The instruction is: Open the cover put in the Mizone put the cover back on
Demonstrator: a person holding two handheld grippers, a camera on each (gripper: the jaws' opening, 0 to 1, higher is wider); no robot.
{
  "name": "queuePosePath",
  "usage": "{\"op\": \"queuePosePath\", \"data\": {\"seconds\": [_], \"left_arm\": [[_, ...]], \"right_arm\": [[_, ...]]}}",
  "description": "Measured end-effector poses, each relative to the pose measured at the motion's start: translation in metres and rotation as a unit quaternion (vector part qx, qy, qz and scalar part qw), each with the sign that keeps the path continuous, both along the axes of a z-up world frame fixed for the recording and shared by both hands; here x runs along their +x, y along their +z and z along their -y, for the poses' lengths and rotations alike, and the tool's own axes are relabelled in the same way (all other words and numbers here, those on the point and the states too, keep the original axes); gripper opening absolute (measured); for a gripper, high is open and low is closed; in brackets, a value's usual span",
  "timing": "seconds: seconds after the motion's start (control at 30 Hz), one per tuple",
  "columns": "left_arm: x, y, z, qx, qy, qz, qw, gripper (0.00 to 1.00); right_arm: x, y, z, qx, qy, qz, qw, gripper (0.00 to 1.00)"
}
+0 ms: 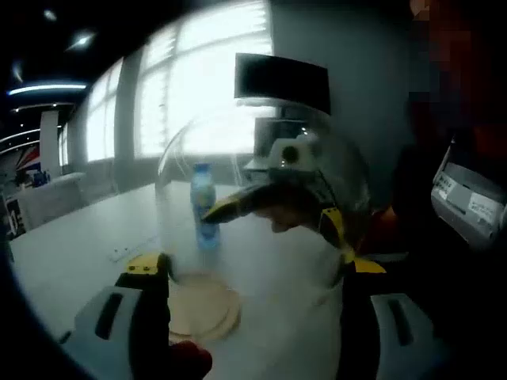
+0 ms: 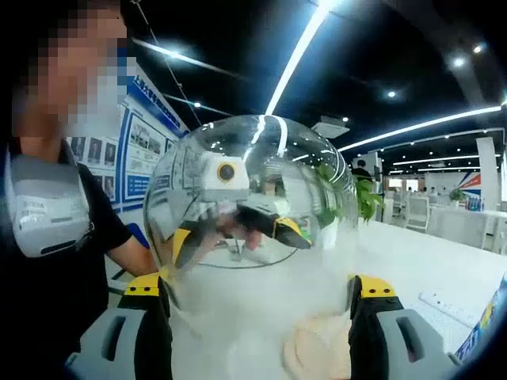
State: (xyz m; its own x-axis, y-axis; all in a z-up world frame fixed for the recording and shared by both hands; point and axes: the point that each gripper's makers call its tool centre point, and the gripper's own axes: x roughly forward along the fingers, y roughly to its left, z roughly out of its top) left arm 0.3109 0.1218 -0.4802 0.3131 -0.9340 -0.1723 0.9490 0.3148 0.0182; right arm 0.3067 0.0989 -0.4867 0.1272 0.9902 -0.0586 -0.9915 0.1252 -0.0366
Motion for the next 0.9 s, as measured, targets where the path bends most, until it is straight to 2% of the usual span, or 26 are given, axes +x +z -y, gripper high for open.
{"op": "queuePosePath", "data": {"seconds": [0.23,0.47,0.77,0.9], "left_arm": [[-0.011,-0.001,0.001,-0.014,-0.001,-0.001,0.9999,0.77],[-0.023,0.0,0.0,-0.001,-0.003,0.017,0.9998,0.77],[-0.032,-0.002,0.001,0.019,0.001,0.019,0.9996,0.76],[-0.036,-0.004,0.0,0.027,0.003,0.011,0.9996,0.76]], "right_arm": [[-0.008,0.0,0.001,0.0,-0.002,-0.004,1.0,0.87],[-0.021,0.004,-0.002,-0.01,-0.002,0.02,0.9997,0.87],[-0.029,0.002,-0.003,-0.022,0.006,0.019,0.9996,0.87],[-0.033,0.0,-0.004,-0.026,0.011,0.009,0.9996,0.87]]}}
